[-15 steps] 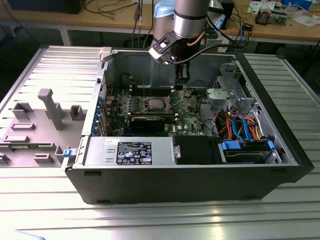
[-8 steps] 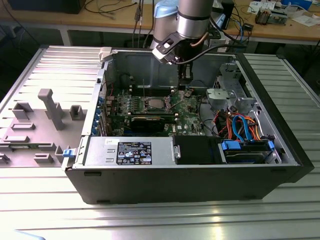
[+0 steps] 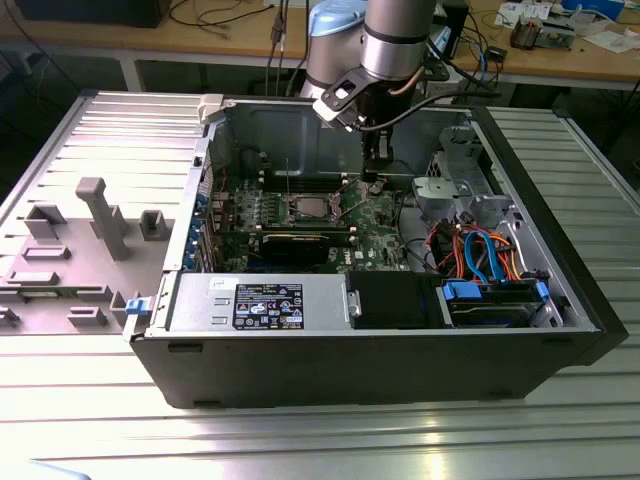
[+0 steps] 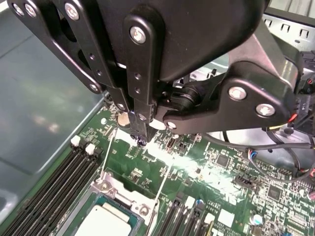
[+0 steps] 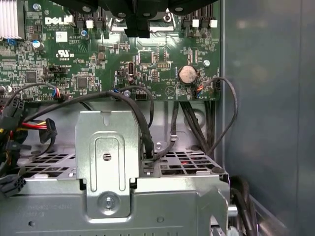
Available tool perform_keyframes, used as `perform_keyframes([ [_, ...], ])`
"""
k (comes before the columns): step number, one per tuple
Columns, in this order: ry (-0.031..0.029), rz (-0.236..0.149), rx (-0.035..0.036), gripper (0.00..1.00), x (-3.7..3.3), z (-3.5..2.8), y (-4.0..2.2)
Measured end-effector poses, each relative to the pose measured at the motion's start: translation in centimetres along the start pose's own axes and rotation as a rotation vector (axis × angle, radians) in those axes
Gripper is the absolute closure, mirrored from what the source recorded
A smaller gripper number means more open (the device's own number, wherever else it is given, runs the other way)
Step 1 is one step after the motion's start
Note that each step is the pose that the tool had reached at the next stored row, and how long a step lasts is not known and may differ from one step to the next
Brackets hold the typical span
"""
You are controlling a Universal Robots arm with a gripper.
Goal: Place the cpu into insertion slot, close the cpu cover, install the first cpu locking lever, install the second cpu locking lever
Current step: 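Close the cpu cover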
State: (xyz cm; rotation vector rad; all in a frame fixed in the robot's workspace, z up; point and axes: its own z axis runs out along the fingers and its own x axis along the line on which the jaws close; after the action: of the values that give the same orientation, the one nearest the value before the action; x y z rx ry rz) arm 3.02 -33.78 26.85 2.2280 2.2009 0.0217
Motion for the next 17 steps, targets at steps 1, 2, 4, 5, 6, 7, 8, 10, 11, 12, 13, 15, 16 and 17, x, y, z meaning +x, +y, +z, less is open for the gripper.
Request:
perform_keyframes([
  [1, 0.0001, 0.000, 0.0000, 0.89, 0.01, 0.09, 0.12],
  [2, -0.0006, 0.000, 0.0000, 0.89, 0.02, 0.15, 0.19],
  [4, -0.0010, -0.001, 0.0001, 0.89, 0.03, 0.31, 0.38],
  [5, -0.0009, -0.003, 0.0000, 0.89, 0.03, 0.39, 0.52],
  [6, -0.0010, -0.004, 0.0000, 0.89, 0.03, 0.45, 0.65],
  [7, -0.0010, -0.005, 0.0000, 0.89, 0.04, 0.53, 0.86],
  [8, -0.0010, -0.006, 0.0000, 0.89, 0.03, 0.58, 0.96],
  [10, -0.0011, -0.006, 0.0002, 0.89, 0.03, 0.64, 1.27],
  [11, -0.0011, -0.006, 0.0001, 0.89, 0.04, 0.68, 1.46],
  [12, -0.0007, -0.006, 0.0000, 0.89, 0.05, 0.74, 1.57],
  [13, -0.0010, -0.006, 0.0000, 0.89, 0.04, 0.90, 1.61],
  [15, -0.0009, -0.006, 0.0001, 0.89, 0.04, 1.29, 1.67],
  [16, -0.0009, -0.006, 0.0001, 0.89, 0.04, 1.41, 1.67],
  [17, -0.0009, -0.006, 0.0001, 0.89, 0.04, 1.53, 1.67],
])
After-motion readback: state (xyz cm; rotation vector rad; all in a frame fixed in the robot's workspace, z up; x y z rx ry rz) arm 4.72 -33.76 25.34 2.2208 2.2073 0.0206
